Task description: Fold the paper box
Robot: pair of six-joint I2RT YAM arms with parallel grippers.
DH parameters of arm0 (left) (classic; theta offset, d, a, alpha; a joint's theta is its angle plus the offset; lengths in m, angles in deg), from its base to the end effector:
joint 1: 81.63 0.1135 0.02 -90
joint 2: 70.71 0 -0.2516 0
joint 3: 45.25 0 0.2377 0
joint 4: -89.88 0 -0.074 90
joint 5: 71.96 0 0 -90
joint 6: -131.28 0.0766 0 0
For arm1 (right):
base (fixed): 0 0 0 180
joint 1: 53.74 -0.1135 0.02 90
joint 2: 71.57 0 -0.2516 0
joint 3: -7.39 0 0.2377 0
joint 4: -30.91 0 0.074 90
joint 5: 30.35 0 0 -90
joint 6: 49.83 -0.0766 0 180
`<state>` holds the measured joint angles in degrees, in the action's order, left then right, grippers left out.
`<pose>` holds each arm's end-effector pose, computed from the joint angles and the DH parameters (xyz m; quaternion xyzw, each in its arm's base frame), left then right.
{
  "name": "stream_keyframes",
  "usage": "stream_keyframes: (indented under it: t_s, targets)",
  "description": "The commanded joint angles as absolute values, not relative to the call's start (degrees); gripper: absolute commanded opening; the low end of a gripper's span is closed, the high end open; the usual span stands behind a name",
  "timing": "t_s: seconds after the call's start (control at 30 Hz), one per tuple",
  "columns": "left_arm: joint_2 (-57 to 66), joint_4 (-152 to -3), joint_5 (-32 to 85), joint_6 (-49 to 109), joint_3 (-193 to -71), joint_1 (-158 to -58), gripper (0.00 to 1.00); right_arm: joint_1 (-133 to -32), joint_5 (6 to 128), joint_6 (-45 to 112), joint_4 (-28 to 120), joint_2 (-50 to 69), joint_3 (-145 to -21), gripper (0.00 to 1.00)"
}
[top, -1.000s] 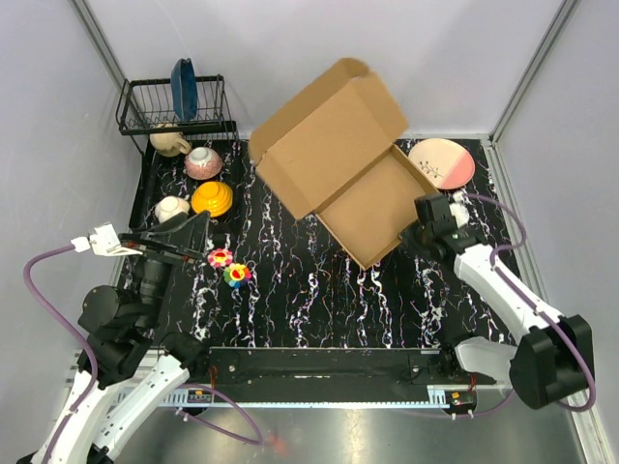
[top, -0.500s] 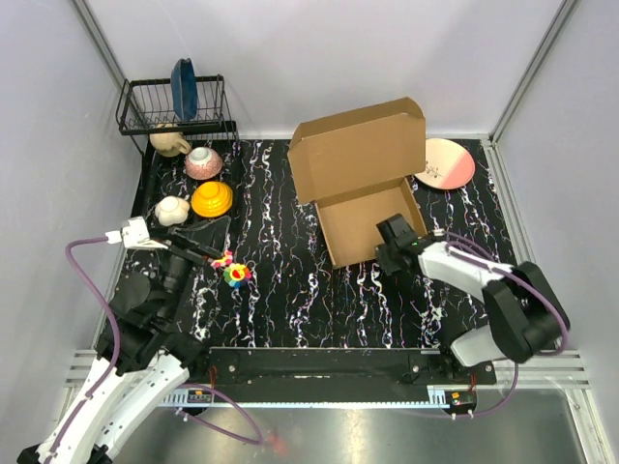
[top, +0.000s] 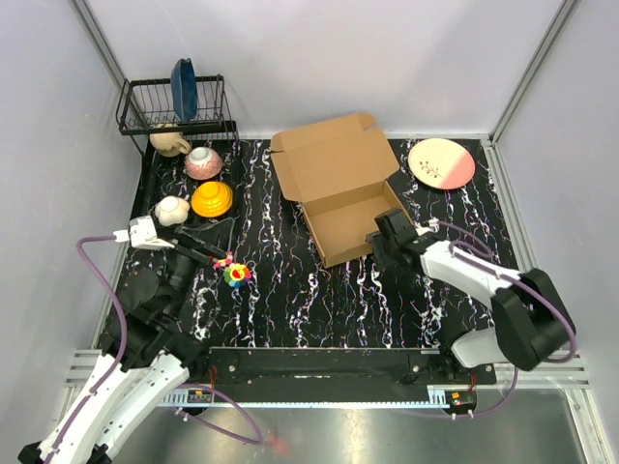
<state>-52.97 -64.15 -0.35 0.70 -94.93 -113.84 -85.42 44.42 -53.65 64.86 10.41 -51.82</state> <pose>0.1212 -0.0478 0.3312 -0.1666 0.6503 -0.3491 0.6538 0.2533 0.1327 0.1470 0.5226 0.7938 0.1942 0.2428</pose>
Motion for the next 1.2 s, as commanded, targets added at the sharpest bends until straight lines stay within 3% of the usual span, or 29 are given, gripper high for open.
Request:
stream_keyframes:
  t_s: [0.0,0.23,0.53,0.77,1.0,1.17]
  targets:
    - [-50.76,-65.04,-0.94,1.99,-94.76,-113.89,0.83,-86.17,45.23,-44.13,72.57,1.75,-52.05,0.57]
    - [-48.21,-62.51,-5.67,4.72,-94.67,-113.89,0.84,-87.31,38.67,-19.30,79.98,-9.07,-58.02,0.59]
    - [-41.63,-60.30,-11.83,1.91,-94.49,-113.89,0.85,-87.23,24.87,9.01,67.26,-11.45,-60.66,0.64]
    - [-37.84,-58.89,-14.13,-0.29,-95.81,-113.89,0.85,-84.69,24.92,20.03,42.32,-2.51,-65.31,0.68]
    - [-38.80,-55.03,-17.09,1.29,-97.74,-113.89,0.86,-79.85,30.11,26.98,44.56,14.91,-84.64,0.68]
    - [-36.18,-51.87,-19.84,3.67,-98.27,-113.89,0.88,-79.84,35.29,25.15,37.38,10.72,-76.50,0.66]
